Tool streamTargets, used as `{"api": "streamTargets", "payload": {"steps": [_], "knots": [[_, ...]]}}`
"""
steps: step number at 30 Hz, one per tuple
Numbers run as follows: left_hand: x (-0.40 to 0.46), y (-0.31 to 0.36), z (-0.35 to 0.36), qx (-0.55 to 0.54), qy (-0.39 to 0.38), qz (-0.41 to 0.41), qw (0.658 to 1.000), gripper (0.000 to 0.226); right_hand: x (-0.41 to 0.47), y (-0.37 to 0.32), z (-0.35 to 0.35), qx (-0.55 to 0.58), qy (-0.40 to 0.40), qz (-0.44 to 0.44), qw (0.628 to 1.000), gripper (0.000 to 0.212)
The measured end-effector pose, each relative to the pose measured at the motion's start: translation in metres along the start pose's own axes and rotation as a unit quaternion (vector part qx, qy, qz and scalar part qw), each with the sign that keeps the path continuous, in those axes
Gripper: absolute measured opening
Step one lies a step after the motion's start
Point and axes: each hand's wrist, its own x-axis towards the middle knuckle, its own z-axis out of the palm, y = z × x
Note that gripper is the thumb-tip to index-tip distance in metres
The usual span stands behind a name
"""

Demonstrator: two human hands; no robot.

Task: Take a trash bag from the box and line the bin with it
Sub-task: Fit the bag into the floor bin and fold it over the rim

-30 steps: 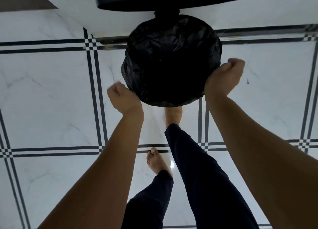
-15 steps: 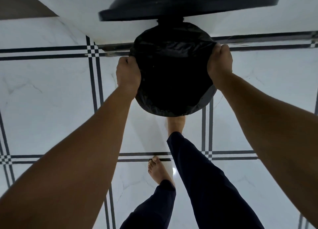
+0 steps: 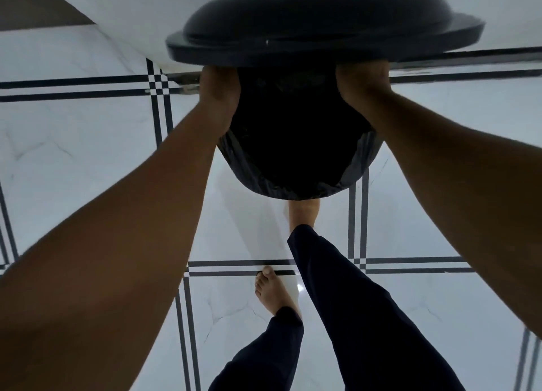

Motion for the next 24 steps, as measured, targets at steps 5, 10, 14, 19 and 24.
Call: {"api": "streamTargets", "payload": {"steps": [5, 10, 14, 19, 24], "knots": [[-0.022, -0.019, -0.019, 0.183, 0.146, 0.081, 0.969, 0.036, -0.034, 0.007, -0.019, 0.017, 0.156, -0.045, 0.987, 0.04], [-0.082, -0.049, -0.016, 0.122, 0.219, 0.052, 0.967, 0.031, -0.098, 0.018, -0.017, 0.036, 0.176, 0.178, 0.967, 0.027], [-0.125, -0.076, -0.001, -0.054, 0.177, -0.133, 0.974, 0.029, -0.126, 0.028, -0.001, 0.253, 0.066, 0.373, 0.89, 0.039], [-0.148, -0.097, 0.005, -0.224, 0.075, -0.192, 0.952, 0.019, -0.134, 0.024, -0.011, 0.282, 0.033, 0.372, 0.884, 0.03], [-0.169, -0.071, -0.016, -0.101, 0.078, -0.166, 0.978, 0.049, -0.154, 0.001, -0.032, 0.175, 0.123, 0.247, 0.945, 0.027]]}}
